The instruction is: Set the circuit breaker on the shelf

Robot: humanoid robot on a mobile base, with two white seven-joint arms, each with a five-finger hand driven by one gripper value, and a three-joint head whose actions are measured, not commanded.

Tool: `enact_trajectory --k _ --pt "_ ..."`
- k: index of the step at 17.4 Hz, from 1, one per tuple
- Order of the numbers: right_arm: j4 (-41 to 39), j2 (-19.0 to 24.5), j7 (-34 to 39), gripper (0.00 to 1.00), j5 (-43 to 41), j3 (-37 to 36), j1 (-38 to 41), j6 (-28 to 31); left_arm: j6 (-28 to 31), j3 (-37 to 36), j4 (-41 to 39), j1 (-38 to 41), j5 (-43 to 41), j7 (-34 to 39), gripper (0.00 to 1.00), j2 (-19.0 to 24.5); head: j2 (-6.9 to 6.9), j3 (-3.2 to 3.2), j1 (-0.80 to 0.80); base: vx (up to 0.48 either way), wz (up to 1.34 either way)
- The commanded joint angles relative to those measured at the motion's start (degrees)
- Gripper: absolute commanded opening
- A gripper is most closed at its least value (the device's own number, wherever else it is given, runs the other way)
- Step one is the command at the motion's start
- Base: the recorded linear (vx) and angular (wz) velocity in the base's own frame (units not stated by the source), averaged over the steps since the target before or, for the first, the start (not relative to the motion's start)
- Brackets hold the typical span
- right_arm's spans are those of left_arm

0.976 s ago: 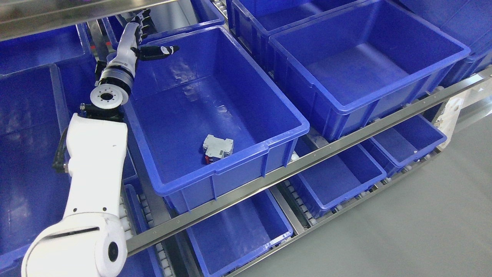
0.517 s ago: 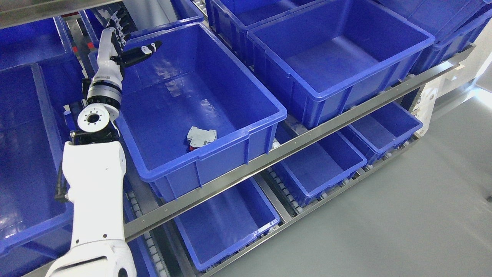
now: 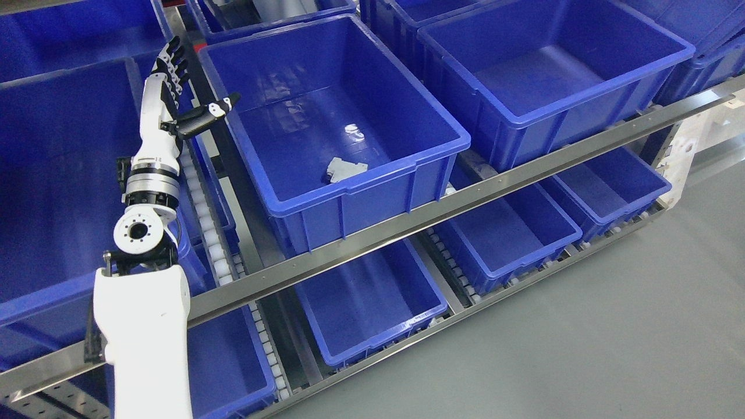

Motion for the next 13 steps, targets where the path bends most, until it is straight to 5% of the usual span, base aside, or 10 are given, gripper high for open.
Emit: enact_trajectory --k 1,13 --pt "0.0 -1.0 0.0 1.00 0.0 0.0 0.0 0.0 5.8 -9.1 -16.7 4.9 1.4 4.3 1.00 0.6 0.00 0.00 0.00 -0.183 0.21" --pt "0.0 -1.0 0.0 1.00 0.0 0.0 0.1 0.0 5.9 -15.2 -16.9 9.6 7.3 3.5 1.00 0.6 0.00 0.00 0.00 -0.148 0.10"
